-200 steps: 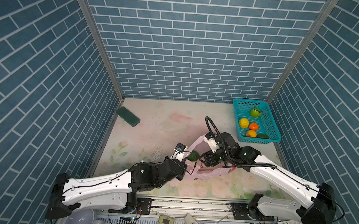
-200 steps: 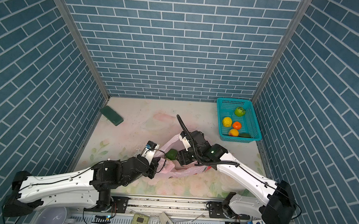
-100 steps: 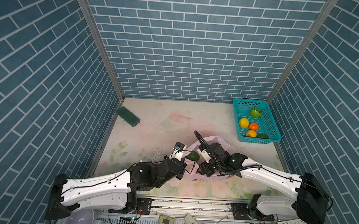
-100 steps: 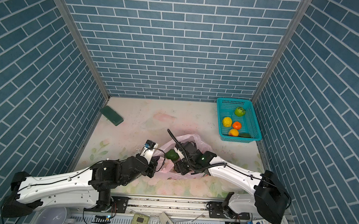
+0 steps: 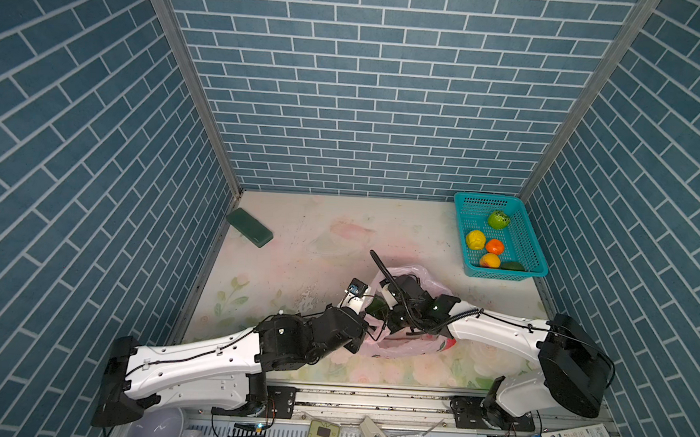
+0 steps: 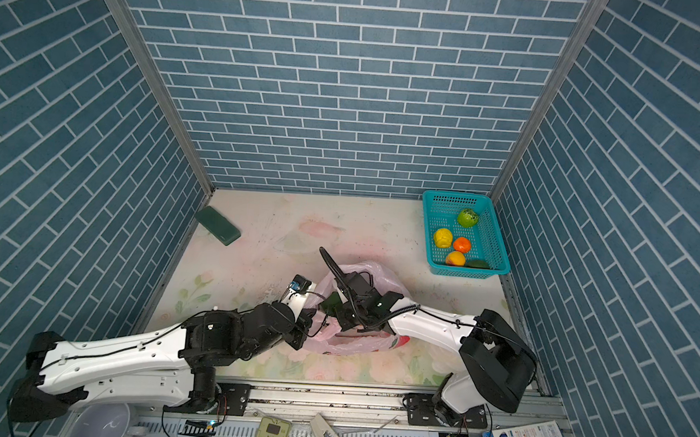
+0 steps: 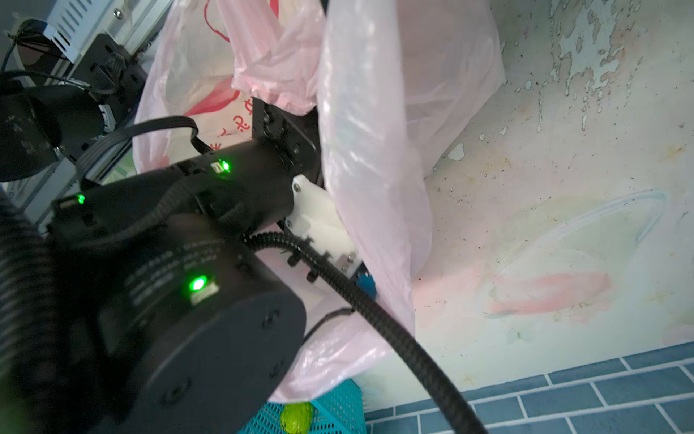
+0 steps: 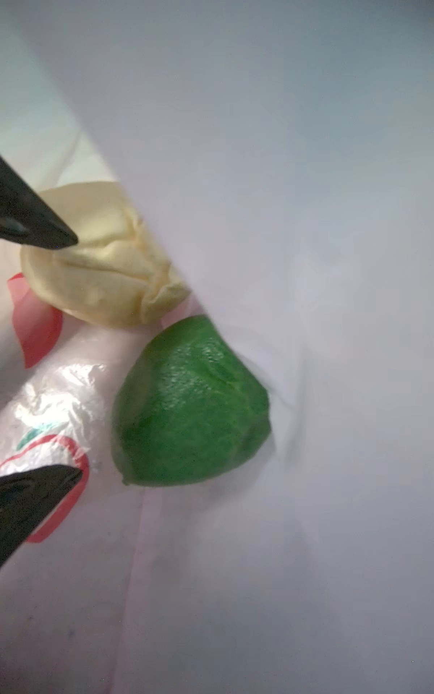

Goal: Untie the knot of the plastic bag and take out the fruit
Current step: 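Close the right gripper on the pale pear inside the bag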

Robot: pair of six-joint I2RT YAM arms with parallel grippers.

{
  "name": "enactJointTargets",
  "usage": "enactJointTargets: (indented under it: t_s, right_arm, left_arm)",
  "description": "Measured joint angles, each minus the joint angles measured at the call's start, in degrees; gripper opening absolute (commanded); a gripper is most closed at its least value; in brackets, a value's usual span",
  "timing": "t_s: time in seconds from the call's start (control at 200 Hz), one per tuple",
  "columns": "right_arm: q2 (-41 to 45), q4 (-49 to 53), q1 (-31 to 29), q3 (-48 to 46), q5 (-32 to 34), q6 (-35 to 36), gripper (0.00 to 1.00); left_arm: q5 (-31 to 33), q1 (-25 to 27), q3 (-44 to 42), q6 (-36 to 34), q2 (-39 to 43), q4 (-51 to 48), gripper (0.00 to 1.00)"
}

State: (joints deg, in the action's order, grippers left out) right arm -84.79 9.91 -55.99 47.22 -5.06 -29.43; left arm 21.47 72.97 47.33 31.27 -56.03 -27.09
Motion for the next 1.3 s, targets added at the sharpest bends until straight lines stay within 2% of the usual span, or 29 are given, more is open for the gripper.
enactJointTargets:
  t_s: [0.34, 0.58, 0.795, 1.065, 1.15, 1.3]
  right_arm:
    - [0.0, -4.2, 0.1, 0.0, 0.9, -6.4, 0.95]
    - [-1.0, -3.3, -0.5, 0.0, -2.8, -6.8, 0.96]
    - [-4.8, -1.0, -1.8, 1.7, -7.1, -6.2, 0.96]
    - [-12.2, 1.7, -3.1, 6.2, -7.3, -5.9, 0.96]
    - [-14.0, 2.1, -3.4, 8.5, -7.2, -5.2, 0.9]
    - [-15.0, 2.6, -4.0, 9.1, -6.6, -4.6, 0.72]
  left_arm:
    - [-2.4, 0.0, -1.1, 1.6, 2.4, -5.6, 0.0]
    - [-2.7, 0.0, -1.1, 1.7, 2.3, -7.4, 0.0]
    - [-2.5, 0.0, -1.1, 1.8, 1.6, -7.8, 0.0]
    - [-2.0, -0.3, -1.1, 2.3, 1.5, -7.7, 0.0]
    - [-2.0, -0.3, -1.1, 2.5, 1.4, -7.7, 0.0]
    - [-1.8, -0.3, -1.1, 2.6, 1.4, -7.7, 0.0]
